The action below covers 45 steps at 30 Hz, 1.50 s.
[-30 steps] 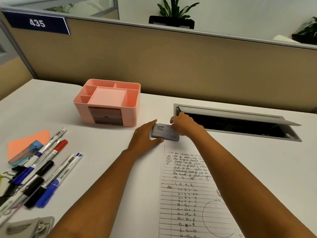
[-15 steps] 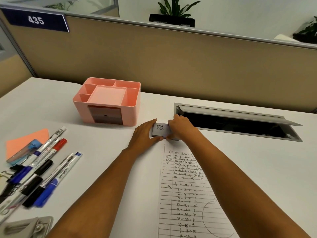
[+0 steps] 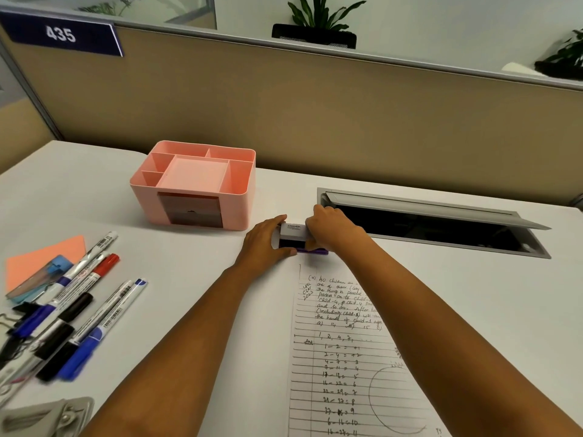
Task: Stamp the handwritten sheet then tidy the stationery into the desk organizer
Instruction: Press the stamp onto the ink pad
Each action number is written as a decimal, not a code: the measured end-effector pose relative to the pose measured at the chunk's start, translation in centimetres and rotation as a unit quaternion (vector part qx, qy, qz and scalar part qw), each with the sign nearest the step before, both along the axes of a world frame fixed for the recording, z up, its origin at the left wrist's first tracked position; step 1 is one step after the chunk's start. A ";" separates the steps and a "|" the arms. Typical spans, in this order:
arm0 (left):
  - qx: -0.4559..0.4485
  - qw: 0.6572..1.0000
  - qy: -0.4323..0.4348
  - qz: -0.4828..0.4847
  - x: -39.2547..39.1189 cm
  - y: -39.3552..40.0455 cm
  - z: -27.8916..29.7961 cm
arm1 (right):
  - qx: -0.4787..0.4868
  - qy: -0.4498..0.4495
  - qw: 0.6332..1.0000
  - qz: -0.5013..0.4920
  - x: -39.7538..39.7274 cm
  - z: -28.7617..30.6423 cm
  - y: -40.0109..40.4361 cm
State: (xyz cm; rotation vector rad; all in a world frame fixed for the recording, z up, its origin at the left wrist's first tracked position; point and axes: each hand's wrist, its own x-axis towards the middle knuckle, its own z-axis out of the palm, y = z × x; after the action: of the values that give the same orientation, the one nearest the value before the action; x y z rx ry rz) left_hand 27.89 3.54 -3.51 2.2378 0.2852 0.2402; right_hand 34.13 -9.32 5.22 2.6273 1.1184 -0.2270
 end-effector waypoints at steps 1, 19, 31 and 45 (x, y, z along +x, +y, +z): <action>-0.011 1.000 -0.001 0.000 0.0 0.0 0.1 | 0.000 0.003 1.000 -0.001 0.1 0.2 0.0; -0.076 0.997 -0.001 -0.001 -0.6 -0.1 0.3 | 0.020 0.032 0.998 -0.046 4.0 1.7 0.8; -0.009 0.999 -0.023 -0.026 -0.7 -0.1 0.4 | 0.019 0.055 0.995 -0.080 6.1 1.3 1.6; 0.018 0.999 0.003 -0.027 -0.5 0.1 0.2 | 0.084 0.116 0.984 -0.108 6.6 1.1 1.4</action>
State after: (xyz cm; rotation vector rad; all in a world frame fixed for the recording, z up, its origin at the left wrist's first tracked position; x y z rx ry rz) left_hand 27.42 3.66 -3.29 2.2788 0.2250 0.2103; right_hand 40.70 -7.95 6.28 2.9342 0.9538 -0.5171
